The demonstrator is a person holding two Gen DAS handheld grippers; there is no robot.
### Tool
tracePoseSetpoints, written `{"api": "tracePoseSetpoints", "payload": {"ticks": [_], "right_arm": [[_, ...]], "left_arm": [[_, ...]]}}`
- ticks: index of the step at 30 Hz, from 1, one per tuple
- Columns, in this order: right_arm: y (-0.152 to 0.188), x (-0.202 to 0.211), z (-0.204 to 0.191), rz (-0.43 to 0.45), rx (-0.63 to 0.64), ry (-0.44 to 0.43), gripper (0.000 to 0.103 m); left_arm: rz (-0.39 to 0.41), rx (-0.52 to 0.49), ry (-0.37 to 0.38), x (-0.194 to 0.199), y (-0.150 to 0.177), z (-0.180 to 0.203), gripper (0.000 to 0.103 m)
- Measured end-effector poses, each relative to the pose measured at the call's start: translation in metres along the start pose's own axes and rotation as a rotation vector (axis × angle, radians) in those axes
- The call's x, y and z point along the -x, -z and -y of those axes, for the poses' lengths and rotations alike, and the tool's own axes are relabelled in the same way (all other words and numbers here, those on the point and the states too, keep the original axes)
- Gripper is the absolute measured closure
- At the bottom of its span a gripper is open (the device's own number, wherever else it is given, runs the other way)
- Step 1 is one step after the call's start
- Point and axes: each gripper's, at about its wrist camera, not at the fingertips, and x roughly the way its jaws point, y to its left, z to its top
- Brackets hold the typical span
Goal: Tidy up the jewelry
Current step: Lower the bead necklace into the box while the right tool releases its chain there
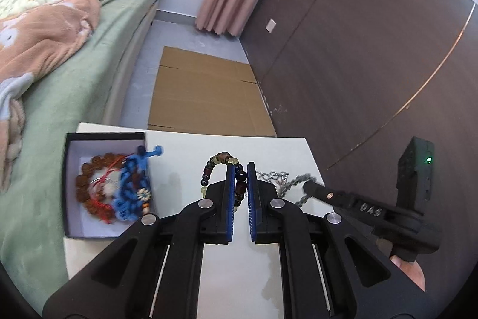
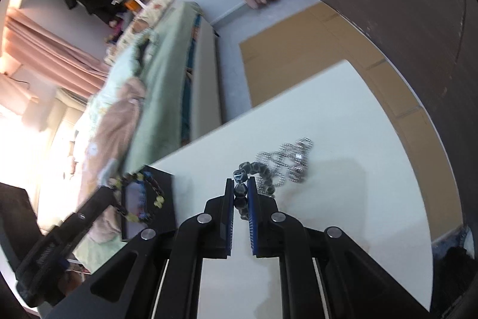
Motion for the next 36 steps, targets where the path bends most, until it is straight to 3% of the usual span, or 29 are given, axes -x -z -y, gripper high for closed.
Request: {"api": "tracePoseSetpoints", "payload": {"ticks": [17,19,20,21,29,36], "right_arm": [[0.010,0.008,-0.059,0.054,0.082,-0.129,0.094],[0.012,0.003,-0.066,0.047,0.093,-0.137,0.094],[0.013,0.001,-0.069,0.043,0.097,-0.138,0.094],[0.014,-0.001,-0.073,0.039,0.103,-0.139,0.094],[0.023,-0.008,-0.099,0.039,0.146,-0.168,0.094],[0.032,-0.009,-0.136,0.062,0.210,-0.232,0.094]], "left_arm": [[0.055,0.117,-0.047,0.033,-0.002,-0.063,0.094],[0.029,0.152,-0.062,0.028,-0.002,-0.075,0.078],[0.027,0.167,-0.090,0.028,-0.002,-0.082,0.057],[0.045,0.175,-0.110,0.031,-0.003,-0.085,0.050],[0.101,0.212,-0.133,0.057,-0.007,-0.111,0.041],[0.131,0.213,-0.159,0.074,-0.009,-0.123,0.023]]}}
